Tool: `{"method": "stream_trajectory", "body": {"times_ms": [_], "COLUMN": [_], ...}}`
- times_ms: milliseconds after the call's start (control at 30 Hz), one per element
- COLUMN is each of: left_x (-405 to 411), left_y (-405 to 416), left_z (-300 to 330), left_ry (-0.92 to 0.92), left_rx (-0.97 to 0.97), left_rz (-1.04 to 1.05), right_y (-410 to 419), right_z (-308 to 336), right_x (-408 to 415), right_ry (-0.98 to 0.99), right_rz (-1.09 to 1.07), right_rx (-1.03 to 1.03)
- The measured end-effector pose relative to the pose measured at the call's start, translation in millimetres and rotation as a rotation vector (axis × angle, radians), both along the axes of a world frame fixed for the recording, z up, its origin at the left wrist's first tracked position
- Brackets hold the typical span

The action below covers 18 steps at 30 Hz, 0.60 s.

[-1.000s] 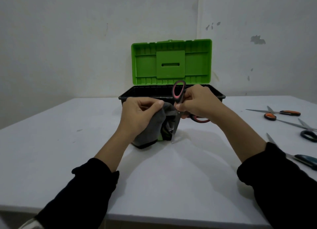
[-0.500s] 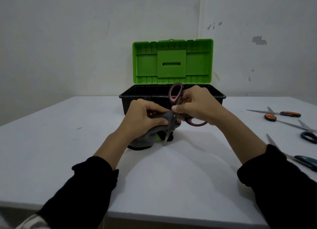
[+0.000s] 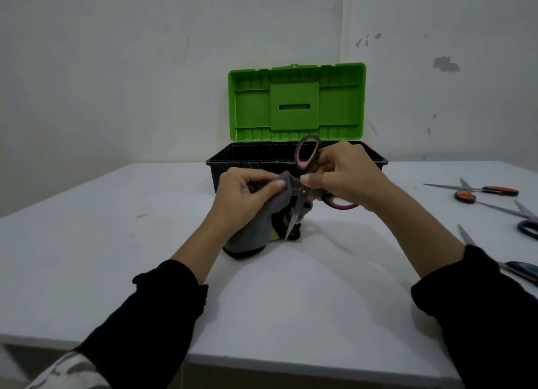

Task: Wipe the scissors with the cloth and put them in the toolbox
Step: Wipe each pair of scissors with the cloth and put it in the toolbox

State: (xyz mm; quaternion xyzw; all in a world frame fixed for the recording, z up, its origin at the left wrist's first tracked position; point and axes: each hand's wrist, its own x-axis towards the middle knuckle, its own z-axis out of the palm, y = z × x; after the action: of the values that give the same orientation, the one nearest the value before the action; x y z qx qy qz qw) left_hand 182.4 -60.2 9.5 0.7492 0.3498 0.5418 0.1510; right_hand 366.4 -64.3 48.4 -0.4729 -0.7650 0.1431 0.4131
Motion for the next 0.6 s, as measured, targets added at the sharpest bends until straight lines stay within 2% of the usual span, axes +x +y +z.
{"method": "stream_trajectory", "body": {"times_ms": [67,133,200,300,467,600], "left_x": [1,3,4,1,-3,-11], "left_y": [-2,-1,0,0,-1,0], "left_z": [2,3,4,4,6,6], "left_ry": [0.087,0.137,0.132,0.12,0.215,0.178], "left_rx": [0.049,0.136,0.174,0.156,0.235,0.236], "left_rz": [-0.03,0.044,0.101,0.047,0.087,0.133], "right_y": [1,1,1,1,-3,-2], "right_z": [-1,-4,-6,-6,2,6], "right_x": [-1,-6,-11,-10,5,11], "right_ry": [-0.012,0.026,0.058,0.076,0.191,0.15], "right_rz": [-0.001,0.026,0.037,0.06,0.086,0.065], "right_rx": [0.006,0.0,-0.004,-0.051,-0.146,-0.131]}}
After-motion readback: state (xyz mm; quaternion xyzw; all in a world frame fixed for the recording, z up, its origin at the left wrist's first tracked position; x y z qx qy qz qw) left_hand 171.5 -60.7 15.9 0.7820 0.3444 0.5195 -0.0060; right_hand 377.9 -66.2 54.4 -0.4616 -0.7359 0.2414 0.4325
